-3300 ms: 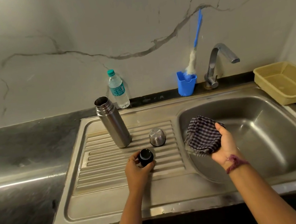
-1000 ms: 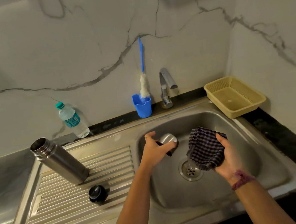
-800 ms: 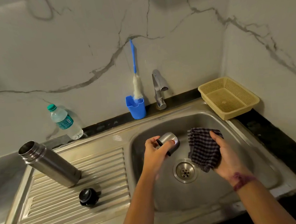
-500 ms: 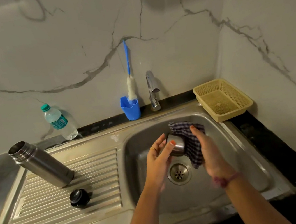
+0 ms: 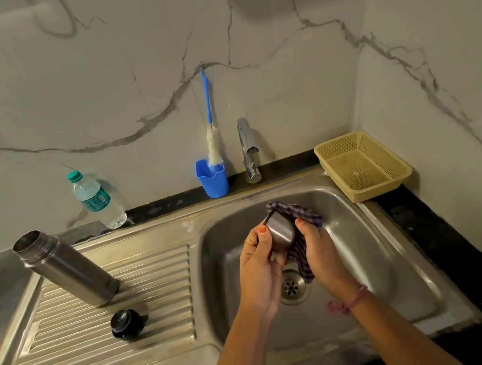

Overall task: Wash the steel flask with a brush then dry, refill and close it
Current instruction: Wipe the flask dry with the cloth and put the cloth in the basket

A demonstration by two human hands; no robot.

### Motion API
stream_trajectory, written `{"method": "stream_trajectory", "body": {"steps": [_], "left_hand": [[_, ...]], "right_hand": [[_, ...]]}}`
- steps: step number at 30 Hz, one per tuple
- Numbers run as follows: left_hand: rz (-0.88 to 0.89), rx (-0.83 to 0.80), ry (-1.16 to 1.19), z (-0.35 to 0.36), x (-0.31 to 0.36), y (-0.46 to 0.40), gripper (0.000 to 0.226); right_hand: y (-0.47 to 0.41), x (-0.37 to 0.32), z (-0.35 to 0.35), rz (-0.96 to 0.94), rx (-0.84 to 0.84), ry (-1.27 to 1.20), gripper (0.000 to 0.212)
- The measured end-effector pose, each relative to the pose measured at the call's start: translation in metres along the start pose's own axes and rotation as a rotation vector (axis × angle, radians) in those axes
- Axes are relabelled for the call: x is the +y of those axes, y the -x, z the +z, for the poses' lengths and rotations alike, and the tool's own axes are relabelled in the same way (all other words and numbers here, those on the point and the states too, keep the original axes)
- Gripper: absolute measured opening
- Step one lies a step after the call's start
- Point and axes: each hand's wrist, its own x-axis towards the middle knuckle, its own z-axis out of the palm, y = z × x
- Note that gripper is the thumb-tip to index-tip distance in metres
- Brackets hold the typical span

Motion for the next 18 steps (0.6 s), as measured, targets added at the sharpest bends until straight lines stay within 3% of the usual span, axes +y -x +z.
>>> {"method": "stream_trajectory", "body": {"steps": [3,6,7,10,12,14,16,18], "left_hand": [[0.030,-0.004,0.003,0.002,0.002,-0.003,0.022],[-0.002,0.003,0.018,0.001,0.005,-0.004,0.024],[-0.011,-0.005,0.016,0.000,0.005,-0.004,0.025],[-0.006,0.011,-0.028,0.003,0.004,0.000,0.024],[-0.023,0.021,0.000,0.003,0.004,0.000,0.023],[-0.062,0.015,0.099,0.002,0.006,-0.005,0.023],[-0.120,0.011,0.195,0.002,0.007,-0.008,0.040],[-0.156,0.012,0.228,0.003,0.005,-0.007,0.052]], "right_hand": [[0.012,-0.005,0.002,-0.125,0.005,0.086,0.054],[0.020,-0.003,0.007,-0.435,-0.095,0.451,0.052],[0.020,-0.001,0.007,-0.460,-0.106,0.472,0.052],[0.010,-0.001,0.004,-0.186,-0.035,0.153,0.058],[0.008,-0.005,0.003,-0.137,-0.007,0.150,0.060],[0.017,-0.006,0.007,-0.272,-0.041,0.333,0.057],[0.028,0.002,0.012,-0.441,-0.075,0.656,0.056],[0.031,0.013,0.013,-0.493,-0.023,0.763,0.054]]}}
